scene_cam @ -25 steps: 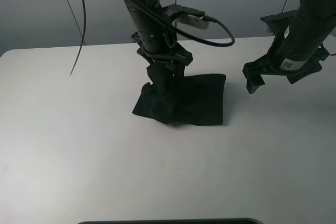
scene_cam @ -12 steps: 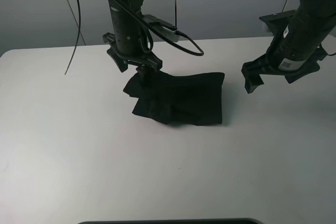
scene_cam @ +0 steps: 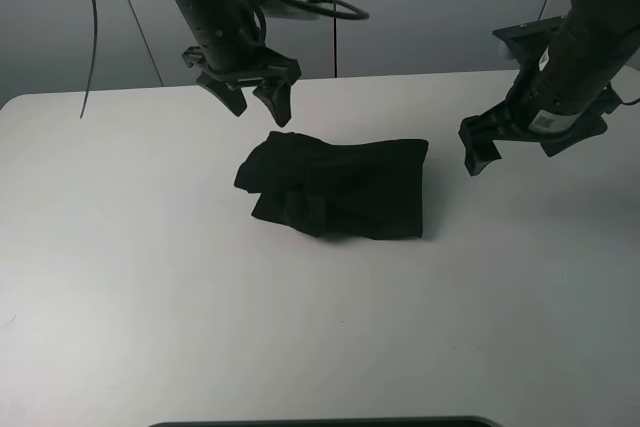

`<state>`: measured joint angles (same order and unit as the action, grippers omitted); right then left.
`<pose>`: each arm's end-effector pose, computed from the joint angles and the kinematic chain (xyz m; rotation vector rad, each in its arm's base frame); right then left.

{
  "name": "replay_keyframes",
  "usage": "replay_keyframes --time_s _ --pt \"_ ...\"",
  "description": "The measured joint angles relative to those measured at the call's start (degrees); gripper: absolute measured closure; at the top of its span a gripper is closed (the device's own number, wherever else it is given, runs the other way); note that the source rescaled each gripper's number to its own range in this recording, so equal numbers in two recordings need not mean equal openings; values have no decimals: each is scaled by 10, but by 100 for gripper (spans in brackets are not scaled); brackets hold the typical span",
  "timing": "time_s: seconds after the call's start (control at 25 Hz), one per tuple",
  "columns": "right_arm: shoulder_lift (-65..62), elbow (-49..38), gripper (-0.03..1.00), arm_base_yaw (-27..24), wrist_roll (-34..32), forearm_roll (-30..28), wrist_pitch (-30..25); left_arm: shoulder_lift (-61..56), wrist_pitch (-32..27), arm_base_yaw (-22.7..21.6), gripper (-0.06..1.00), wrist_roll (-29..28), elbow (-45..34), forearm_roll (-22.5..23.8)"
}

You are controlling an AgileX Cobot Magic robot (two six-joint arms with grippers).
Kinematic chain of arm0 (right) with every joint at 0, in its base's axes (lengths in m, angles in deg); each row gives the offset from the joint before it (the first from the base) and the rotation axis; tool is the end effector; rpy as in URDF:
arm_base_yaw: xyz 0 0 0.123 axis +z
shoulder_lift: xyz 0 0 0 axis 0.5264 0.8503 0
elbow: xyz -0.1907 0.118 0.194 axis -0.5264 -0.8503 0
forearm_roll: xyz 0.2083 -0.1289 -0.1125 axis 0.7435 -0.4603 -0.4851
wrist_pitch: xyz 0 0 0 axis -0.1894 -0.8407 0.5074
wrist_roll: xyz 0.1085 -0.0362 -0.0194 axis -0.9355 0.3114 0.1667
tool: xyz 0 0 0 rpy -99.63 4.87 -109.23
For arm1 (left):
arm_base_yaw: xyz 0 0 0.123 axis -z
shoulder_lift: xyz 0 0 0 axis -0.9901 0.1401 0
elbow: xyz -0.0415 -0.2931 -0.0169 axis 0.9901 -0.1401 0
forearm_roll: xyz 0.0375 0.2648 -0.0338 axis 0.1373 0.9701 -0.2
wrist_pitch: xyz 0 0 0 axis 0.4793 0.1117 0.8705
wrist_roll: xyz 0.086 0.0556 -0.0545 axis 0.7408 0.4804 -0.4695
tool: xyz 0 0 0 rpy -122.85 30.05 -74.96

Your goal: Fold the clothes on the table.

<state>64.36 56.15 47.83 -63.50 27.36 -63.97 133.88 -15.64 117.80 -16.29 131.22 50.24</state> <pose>0.3187 0.0806 0.1499 -0.3109 2.8987 -0.0806 0.3778 -0.3008 0.1906 1.0215 2.7906 -0.3681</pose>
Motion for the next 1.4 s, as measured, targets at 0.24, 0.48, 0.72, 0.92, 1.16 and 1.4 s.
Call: replay_keyframes --time_s 0.24,0.48,0.72,0.92,1.16,1.4 --pt "-4 0 -3 0 26 0 2 -9 -2 17 5 62 1 -25" --pt "-80 -3 -3 -1 52 0 -19 -77 7 12 5 65 -26 -20" --pt "-244 -12 -3 -1 71 -1 -94 -246 78 2 5 21 -195 28" --pt "-419 -81 -3 -1 67 1 -132 -444 128 2 5 -41 -365 68" --pt "-633 -171 -3 -1 72 29 -177 -662 127 2 5 -142 -540 161" --pt "-795 -227 -3 -1 83 51 -233 -865 125 2 -2 -178 -647 176"
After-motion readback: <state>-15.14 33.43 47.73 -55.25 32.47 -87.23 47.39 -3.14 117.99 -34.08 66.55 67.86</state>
